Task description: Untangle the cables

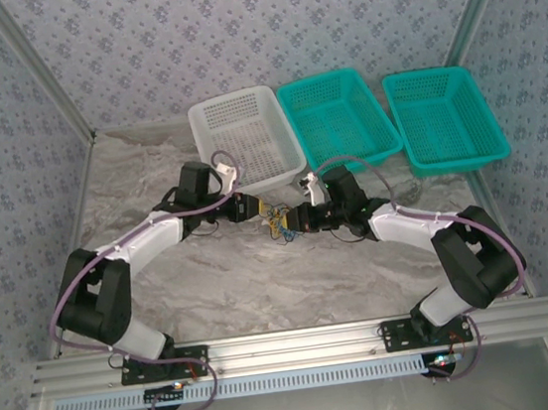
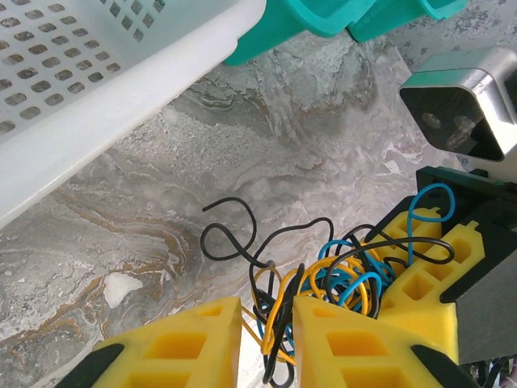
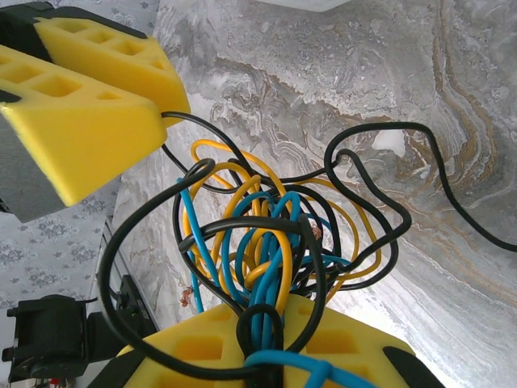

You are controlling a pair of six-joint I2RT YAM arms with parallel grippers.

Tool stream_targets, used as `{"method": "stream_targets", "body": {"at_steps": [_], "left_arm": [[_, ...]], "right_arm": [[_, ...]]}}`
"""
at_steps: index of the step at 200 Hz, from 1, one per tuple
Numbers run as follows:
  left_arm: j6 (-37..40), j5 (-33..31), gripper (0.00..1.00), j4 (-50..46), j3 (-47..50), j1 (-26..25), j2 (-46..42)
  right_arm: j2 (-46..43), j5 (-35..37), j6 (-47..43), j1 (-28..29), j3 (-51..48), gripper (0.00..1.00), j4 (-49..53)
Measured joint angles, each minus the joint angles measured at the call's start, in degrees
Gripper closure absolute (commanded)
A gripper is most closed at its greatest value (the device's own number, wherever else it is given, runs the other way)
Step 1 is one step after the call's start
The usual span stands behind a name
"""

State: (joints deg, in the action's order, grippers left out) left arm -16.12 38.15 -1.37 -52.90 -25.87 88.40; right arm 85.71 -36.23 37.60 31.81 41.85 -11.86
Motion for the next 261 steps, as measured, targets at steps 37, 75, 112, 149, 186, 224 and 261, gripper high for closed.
{"method": "stream_targets", "body": {"at_steps": [37,75,112,149,186,224,261], "left_arm": [[-0.02,0.85,1.0,0.13,-0.02,0.0,0.22],[-1.49,1.2,1.0,2.01,-0.02,0.0,0.22],[-2.1,-4.22,1.0,1.31,-0.07,-0.72,0.22],[-1.62,-16.81,1.0,-3.58,-1.44,-5.77,0.22],[-2.64,-24.09,1.0,-4.92,-2.16,-8.24,0.2],[-4.22,-30.18,1.0,-6.14,-3.56,-11.74,0.2],[-9.2,-30.23,1.0,-4.98,-3.98,-12.0,-0.2]], "right_arm": [[0.0,0.0,0.0,0.17,0.0,0.85,0.09],[0.0,0.22,-1.2,0.28,0.0,0.85,0.66],[0.0,4.0,-1.7,0.37,0.0,0.83,2.69],[-0.13,10.69,-2.1,0.57,-0.07,0.8,6.6],[-1.18,18.78,-0.26,0.59,-1.46,0.64,10.03],[-3.19,27.56,1.6,0.59,-2.82,0.5,16.09],[-9.86,32.59,0.24,0.59,-3.48,0.04,19.19]]}}
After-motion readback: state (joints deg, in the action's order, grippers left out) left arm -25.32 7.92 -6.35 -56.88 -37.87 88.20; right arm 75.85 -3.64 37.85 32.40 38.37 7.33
